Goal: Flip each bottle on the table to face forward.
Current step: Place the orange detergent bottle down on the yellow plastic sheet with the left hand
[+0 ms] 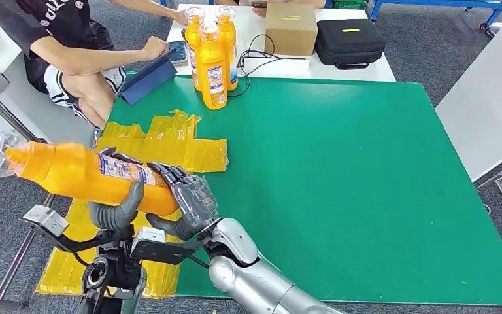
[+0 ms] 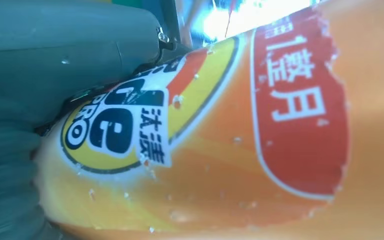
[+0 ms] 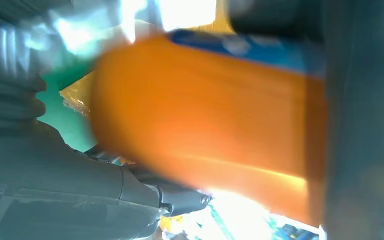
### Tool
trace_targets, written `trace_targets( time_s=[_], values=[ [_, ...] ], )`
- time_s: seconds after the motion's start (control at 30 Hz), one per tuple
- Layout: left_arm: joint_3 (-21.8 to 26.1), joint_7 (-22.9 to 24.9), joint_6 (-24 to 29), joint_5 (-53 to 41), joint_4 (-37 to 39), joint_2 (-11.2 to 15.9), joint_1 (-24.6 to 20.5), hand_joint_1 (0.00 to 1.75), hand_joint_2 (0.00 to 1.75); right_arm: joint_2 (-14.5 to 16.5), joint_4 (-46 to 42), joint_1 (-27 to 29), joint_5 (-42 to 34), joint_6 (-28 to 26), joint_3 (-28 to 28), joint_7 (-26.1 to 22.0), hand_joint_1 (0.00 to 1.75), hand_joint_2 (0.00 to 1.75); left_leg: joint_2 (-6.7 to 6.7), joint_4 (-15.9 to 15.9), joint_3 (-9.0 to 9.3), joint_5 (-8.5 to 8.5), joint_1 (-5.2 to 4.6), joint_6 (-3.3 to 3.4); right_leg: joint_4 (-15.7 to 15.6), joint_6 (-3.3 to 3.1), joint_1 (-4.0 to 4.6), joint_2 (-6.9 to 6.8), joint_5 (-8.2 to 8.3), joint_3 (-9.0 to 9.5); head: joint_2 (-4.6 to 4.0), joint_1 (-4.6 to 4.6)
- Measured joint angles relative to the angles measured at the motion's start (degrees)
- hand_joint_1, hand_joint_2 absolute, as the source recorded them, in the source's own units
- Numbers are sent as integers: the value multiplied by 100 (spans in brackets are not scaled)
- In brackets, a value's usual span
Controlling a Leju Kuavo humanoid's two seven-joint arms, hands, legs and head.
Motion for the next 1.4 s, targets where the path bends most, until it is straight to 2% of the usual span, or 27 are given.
trace_targets(
  time_s=[0.1,0.3,0.4,0.5,0.6,0.67,0.8,0.93,1.0,1.07,1.13,1.27,1.4],
  values=[
    [36,-211,907,-746,-73,5,-144,175,175,-68,-142,265,85,-73,-181,-237,0,175,-3,0,-1,0,0,0,0,1,0,-2,0,3,0,1],
    [107,-320,1570,-1425,-153,16,-328,175,175,-191,-445,615,36,-103,-453,-354,0,175,-14,0,-2,0,1,0,0,0,0,-5,0,3,0,2],
    [41,-144,2642,-3091,-157,66,-366,175,175,-342,-982,921,-319,-140,-850,-521,0,175,-29,0,-2,0,0,0,0,0,-1,-17,-1,6,0,1],
    [-28,539,3258,-5690,-80,171,-409,175,175,-614,-1999,1401,-746,-84,-1524,-634,0,175,-52,0,-2,0,-4,1,-1,0,-7,-37,-3,11,0,2],
    [-53,1395,3317,-7944,299,325,-552,175,175,-878,-3101,1870,-1233,59,-2278,-785,0,175,-53,0,-2,0,-13,1,-2,1,-15,-39,-2,11,0,2],
    [-92,1767,3317,-8634,725,450,-703,175,175,-1025,-3710,2097,-1487,138,-2720,-901,0,175,-45,0,-1,-1,-14,1,-2,3,-15,-35,0,10,0,1],
    [-135,1911,3353,-8846,1325,599,-888,175,175,-1202,-4423,2347,-1637,212,-3256,-1005,0,175,-26,1,2,0,-12,1,-2,4,-13,-23,2,9,1,0],
    [-184,1945,3352,-8903,1613,650,-986,175,175,-1266,-4736,2455,-1645,225,-3446,-1048,0,175,-26,1,3,0,-6,0,0,3,-8,-23,1,9,0,-1],
    [-273,2220,3248,-9149,1764,707,-1061,175,175,-1293,-4820,2478,-1714,176,-3506,-1105,0,175,-27,1,3,0,-5,0,0,1,-5,-23,0,8,0,-1],
    [-608,2889,3032,-9498,2087,868,-1219,175,175,-1343,-4870,2487,-1882,112,-3568,-1213,0,175,-29,0,3,0,-5,0,0,0,-5,-24,-1,7,0,-1],
    [-1169,3394,2858,-9645,2589,1091,-1397,175,175,-1400,-4917,2505,-2045,66,-3658,-1338,0,175,-29,0,3,0,-5,0,0,-1,-6,-23,-2,9,0,-1],
    [-2100,3257,2646,-9699,3603,1381,-1587,175,175,-1441,-5106,2587,-2154,-86,-3864,-1536,0,175,-14,0,3,0,-7,0,1,0,-10,-9,0,6,0,1],
    [-2576,2970,2451,-9695,4280,1420,-1805,175,175,-1428,-5384,2646,-2094,-234,-4057,-1603,0,175,-23,0,2,0,-11,0,1,1,-13,-12,0,8,1,-1]
  ],
)
